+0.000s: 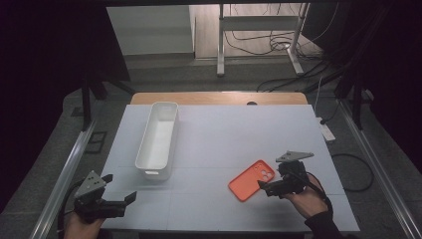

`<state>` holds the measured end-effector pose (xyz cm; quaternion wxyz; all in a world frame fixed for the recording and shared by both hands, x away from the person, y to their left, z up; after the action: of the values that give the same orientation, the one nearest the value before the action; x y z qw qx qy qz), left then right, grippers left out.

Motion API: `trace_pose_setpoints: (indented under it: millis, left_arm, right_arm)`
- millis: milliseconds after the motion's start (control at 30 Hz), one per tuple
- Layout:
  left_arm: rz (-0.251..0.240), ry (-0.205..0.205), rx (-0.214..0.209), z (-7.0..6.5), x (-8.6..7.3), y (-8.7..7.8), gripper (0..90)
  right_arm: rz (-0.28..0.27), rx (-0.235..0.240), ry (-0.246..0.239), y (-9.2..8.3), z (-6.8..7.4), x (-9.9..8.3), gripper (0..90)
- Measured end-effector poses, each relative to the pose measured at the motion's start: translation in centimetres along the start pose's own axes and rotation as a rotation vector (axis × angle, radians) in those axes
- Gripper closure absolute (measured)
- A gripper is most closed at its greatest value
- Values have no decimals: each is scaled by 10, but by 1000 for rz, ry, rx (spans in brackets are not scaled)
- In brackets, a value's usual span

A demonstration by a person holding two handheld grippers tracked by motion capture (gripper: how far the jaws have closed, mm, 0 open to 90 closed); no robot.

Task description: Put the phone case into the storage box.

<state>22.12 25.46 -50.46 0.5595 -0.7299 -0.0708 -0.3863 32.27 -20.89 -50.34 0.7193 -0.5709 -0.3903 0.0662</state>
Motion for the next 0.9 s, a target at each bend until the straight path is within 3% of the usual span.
trace_pose_setpoints:
  millis: [733, 900]
  left_arm:
    - [3, 5, 0, -1, 0, 0, 3]
    - [2, 6, 0, -1, 0, 0, 3]
  right_arm:
    - [57, 19, -18, 19, 11, 21, 0]
    - [67, 22, -42, 20, 13, 25, 192]
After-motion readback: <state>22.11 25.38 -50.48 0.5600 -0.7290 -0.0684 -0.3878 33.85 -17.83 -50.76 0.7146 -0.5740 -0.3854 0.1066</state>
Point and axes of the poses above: each handheld gripper's, and its own axes: y roughly forward along the jaws, x roughly out of its top, z roughly to its left, the point moved 6 cm from there along y, roughly forward along the jaws, and after that the axes turned 12 degrees about z, right-handed, at the moved point
